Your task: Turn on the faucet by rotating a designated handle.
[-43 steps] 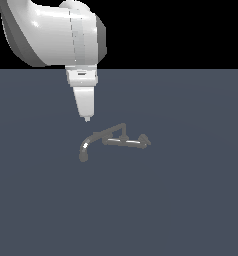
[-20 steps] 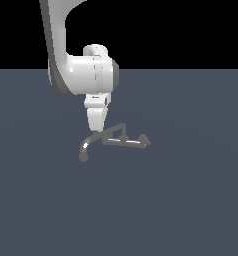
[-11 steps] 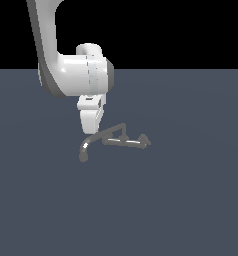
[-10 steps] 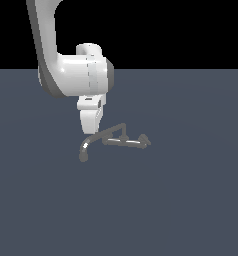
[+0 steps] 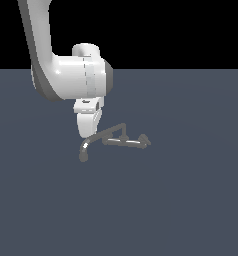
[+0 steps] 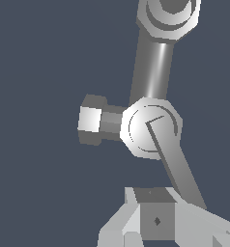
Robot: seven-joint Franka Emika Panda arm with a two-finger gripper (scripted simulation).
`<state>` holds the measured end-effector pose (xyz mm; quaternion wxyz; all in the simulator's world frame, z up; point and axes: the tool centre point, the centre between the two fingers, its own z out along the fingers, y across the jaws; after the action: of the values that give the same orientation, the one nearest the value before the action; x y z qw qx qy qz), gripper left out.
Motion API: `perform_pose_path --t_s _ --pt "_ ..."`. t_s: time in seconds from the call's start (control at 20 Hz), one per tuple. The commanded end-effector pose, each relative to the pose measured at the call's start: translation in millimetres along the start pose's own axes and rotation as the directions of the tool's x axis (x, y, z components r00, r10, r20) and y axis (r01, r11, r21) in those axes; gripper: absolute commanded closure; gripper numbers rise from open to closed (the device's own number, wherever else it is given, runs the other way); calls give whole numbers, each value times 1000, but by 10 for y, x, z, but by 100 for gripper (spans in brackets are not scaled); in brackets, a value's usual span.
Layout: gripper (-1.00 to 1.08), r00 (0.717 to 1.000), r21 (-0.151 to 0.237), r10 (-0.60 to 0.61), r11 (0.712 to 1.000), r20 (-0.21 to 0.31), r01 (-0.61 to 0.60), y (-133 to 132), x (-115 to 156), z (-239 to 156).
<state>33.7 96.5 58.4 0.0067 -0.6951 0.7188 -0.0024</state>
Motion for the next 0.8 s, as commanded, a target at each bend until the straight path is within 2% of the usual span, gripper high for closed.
perform_pose_path --t_s 0.0,0.2,0.25,0.75 --pt "108 1000 -12 4 1000 -7 -4 136 42 -26" --pt "108 1000 -13 3 1000 -6 -3 234 37 -27" --pt "108 1000 5 6 1000 -1 -6 116 38 -23" --pt "108 1000 -10 4 1000 -6 -4 420 286 -30"
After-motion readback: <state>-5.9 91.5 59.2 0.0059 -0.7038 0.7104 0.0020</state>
